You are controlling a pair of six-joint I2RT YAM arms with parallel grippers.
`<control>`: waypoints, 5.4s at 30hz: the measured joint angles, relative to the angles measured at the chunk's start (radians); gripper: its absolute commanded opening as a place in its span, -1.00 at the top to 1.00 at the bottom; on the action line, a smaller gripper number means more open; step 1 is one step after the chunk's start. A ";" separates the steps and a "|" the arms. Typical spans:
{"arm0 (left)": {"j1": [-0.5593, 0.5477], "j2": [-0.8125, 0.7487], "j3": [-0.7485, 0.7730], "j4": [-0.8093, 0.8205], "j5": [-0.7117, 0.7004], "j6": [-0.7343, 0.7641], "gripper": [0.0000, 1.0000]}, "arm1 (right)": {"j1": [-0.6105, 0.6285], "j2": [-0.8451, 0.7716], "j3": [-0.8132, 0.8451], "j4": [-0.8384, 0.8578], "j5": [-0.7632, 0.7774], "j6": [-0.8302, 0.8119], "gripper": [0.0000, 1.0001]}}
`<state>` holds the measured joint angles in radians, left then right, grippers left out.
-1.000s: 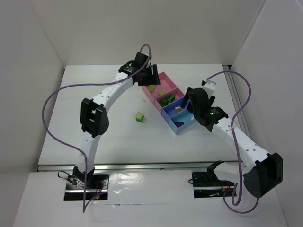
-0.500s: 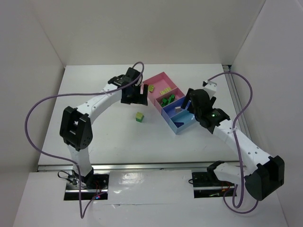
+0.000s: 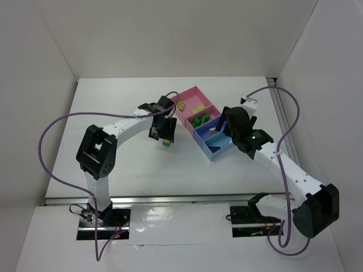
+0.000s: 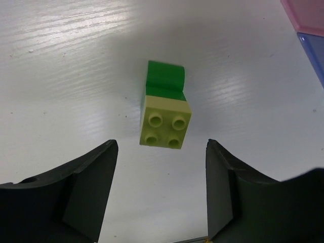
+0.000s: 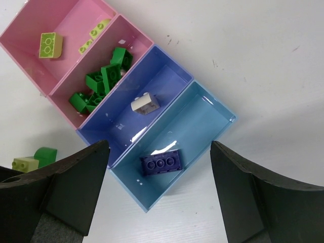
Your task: Sort the legos into containers by color
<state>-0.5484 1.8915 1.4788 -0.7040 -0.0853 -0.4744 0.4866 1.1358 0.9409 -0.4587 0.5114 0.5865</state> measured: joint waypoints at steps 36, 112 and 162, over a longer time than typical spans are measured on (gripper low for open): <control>0.088 -0.044 0.067 0.027 0.251 0.034 1.00 | 0.000 0.036 0.000 0.047 -0.206 -0.078 -0.76; 0.330 -0.233 -0.241 0.762 1.346 -0.155 1.00 | -0.055 0.336 0.166 0.261 -0.495 -0.103 0.79; 0.338 -0.201 -0.254 0.827 1.438 -0.177 1.00 | -0.071 0.323 0.126 0.608 -1.422 -0.164 -0.88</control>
<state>-0.2108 1.6905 1.2251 0.1226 1.3525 -0.6510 0.4160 1.4586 1.0664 0.1493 -0.9108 0.4225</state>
